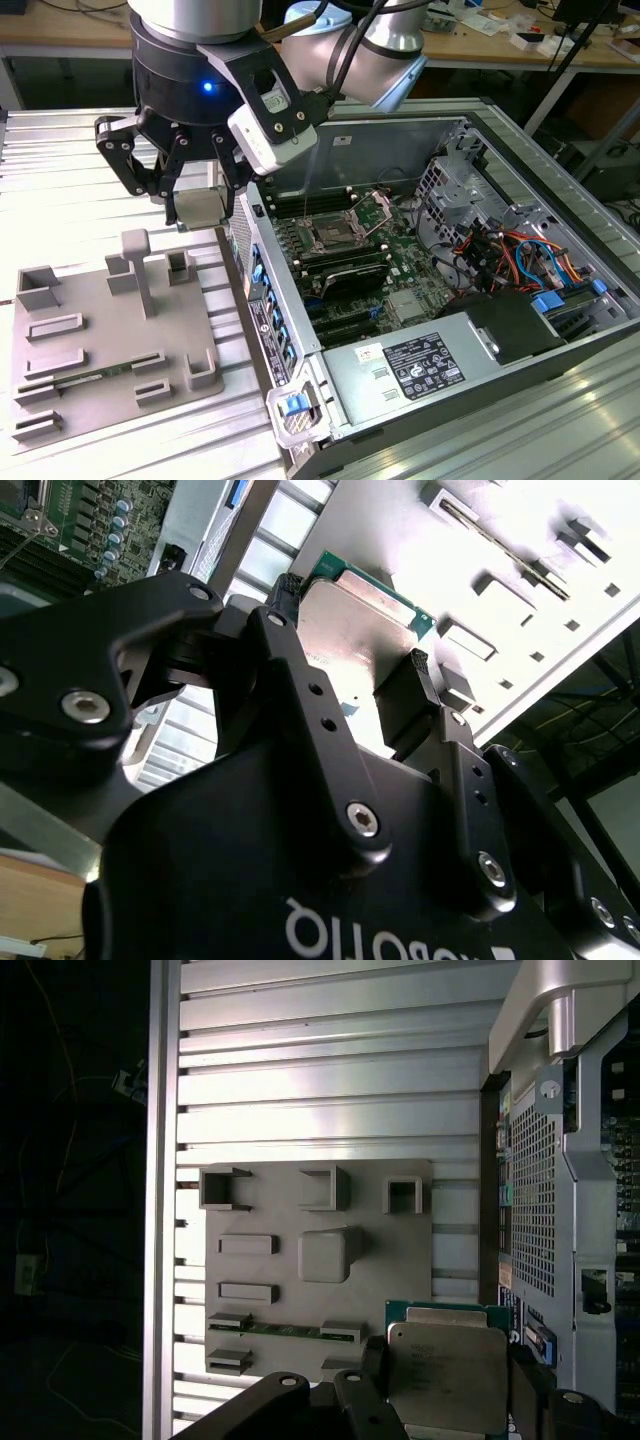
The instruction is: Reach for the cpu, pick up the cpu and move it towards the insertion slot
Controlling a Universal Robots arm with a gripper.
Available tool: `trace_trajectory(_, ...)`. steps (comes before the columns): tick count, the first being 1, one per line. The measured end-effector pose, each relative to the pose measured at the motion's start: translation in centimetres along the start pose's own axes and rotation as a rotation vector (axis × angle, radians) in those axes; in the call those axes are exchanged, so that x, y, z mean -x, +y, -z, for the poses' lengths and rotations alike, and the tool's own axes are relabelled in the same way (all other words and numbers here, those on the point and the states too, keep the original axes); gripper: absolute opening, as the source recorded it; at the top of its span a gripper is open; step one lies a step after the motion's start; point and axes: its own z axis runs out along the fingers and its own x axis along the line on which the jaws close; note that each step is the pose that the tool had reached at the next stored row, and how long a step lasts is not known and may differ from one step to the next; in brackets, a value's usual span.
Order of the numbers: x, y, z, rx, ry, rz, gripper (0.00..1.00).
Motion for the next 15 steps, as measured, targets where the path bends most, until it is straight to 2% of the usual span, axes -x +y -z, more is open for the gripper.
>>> trace_trajectory(4,0.06,0.00,0.00,0.0001,0.0000,0.000,0.55)
trace_trajectory(15,1.19,-0.02,0.01,-0.0001,0.0000,0.000,0.55)
